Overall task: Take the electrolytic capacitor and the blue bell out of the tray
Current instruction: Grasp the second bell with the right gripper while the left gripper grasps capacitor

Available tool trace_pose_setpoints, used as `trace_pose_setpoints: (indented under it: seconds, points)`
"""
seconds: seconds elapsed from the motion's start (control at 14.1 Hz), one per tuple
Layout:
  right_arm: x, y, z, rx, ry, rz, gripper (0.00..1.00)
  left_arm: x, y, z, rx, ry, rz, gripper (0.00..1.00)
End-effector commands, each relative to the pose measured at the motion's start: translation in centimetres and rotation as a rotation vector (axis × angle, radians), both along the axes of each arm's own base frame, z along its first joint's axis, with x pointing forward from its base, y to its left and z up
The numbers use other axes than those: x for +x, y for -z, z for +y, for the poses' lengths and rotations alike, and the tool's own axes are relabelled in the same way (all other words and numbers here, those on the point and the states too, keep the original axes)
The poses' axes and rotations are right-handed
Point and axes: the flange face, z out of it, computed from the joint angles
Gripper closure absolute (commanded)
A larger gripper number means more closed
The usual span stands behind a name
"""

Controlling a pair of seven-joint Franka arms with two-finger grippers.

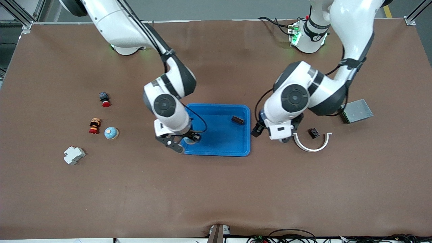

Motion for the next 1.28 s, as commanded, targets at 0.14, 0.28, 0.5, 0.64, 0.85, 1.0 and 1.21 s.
trace_pose_setpoints:
  seconds: [0.14,0.28,0.5,0.64,0.85,1.0,1.21]
  points:
    - [-3.6,0.5,-12.4,0.004,-0.172,0.012,1.0,-0.5,3.5,-4.9,-0.038,-0.136,-0.028,0.0]
    - [-4.6,2.0,-15.6,-0.003,-0.234,0.006,1.0,-0.5,5.9,-5.4,0.009,-0.189,-0.061,0.0]
    - [-5.0,4.3,-20.1,-0.003,-0.294,-0.029,1.0,-0.7,9.1,-5.7,0.043,-0.188,-0.068,0.0]
    - [-5.3,5.5,-23.2,-0.007,-0.337,-0.047,1.0,-0.9,11.1,-5.6,0.072,-0.183,-0.063,0.0]
    - [-5.4,6.4,-26.1,-0.009,-0.377,-0.052,1.0,-2.2,13.4,-7.0,0.096,-0.15,-0.05,0.0]
    - [-5.3,6.7,-27.8,-0.01,-0.397,-0.053,1.0,-2.6,14.7,-7.1,0.107,-0.138,-0.037,0.0]
    - [-4.9,6.9,-29.3,-0.013,-0.403,-0.07,1.0,-3.2,15.1,-7.8,0.111,-0.136,-0.031,0.0]
